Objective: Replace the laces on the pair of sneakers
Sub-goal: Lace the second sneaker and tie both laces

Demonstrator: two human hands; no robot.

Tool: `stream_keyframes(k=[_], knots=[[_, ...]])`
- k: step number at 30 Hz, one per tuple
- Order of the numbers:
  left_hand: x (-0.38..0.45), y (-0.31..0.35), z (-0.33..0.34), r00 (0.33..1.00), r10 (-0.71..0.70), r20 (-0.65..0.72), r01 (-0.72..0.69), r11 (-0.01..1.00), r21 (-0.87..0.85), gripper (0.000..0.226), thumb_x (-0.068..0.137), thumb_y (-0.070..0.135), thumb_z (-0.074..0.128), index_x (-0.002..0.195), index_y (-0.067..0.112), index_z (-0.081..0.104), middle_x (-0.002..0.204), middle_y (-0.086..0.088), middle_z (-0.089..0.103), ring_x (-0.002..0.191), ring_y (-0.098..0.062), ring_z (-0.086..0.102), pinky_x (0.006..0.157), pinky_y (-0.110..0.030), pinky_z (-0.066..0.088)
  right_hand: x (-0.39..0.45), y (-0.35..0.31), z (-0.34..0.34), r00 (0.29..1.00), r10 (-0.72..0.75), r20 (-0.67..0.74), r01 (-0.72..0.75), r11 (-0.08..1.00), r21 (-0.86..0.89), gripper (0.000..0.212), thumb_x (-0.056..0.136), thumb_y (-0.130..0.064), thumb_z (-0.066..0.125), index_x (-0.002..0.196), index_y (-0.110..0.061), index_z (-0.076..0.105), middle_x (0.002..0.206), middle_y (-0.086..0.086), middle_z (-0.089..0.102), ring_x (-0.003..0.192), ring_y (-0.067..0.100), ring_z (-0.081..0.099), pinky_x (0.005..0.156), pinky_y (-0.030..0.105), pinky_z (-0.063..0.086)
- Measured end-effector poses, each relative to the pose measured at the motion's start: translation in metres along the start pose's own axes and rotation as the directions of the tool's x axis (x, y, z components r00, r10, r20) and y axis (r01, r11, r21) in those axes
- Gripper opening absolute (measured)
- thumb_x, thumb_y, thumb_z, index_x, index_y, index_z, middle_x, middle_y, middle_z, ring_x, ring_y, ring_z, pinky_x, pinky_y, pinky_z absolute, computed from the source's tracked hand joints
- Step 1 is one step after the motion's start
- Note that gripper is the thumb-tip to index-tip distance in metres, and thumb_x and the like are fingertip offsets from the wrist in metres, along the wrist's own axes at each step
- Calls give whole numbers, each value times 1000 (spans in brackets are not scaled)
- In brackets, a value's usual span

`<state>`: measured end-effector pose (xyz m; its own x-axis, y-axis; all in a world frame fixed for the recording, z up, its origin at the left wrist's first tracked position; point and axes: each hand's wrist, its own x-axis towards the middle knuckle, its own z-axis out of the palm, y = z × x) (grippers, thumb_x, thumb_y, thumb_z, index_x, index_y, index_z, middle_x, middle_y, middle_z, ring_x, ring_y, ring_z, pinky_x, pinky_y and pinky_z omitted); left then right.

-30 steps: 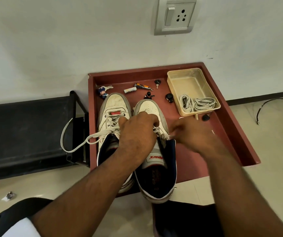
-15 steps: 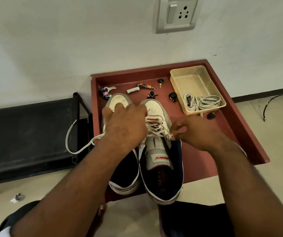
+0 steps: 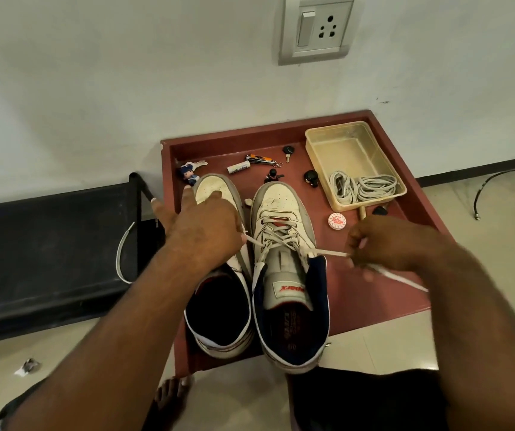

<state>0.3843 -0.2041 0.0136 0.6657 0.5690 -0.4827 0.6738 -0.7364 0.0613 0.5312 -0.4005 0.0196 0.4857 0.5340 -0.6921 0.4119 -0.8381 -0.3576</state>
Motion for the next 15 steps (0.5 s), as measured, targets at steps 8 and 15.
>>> stream_keyframes(k=[8, 15], knots=[[-55, 38, -23, 811, 566, 147, -227, 537, -813, 26, 87, 23, 73, 112, 25, 70, 81, -7, 68, 57, -4, 57, 56, -20, 48, -63, -9, -31, 649, -725, -231, 533, 217, 818, 23, 74, -23, 79, 92, -17, 68, 62, 17, 69, 30, 15, 18, 43, 7, 34], [-57, 53, -2, 773, 633, 51, -159, 270, -950, 16, 84, 11, 75, 97, 3, 71, 60, 1, 55, 44, -2, 41, 44, -13, 35, -48, -14, -23, 659, -592, -463, 587, 20, 810, 24, 69, -24, 80, 91, -22, 70, 67, 8, 72, 34, 6, 19, 47, 19, 23]])
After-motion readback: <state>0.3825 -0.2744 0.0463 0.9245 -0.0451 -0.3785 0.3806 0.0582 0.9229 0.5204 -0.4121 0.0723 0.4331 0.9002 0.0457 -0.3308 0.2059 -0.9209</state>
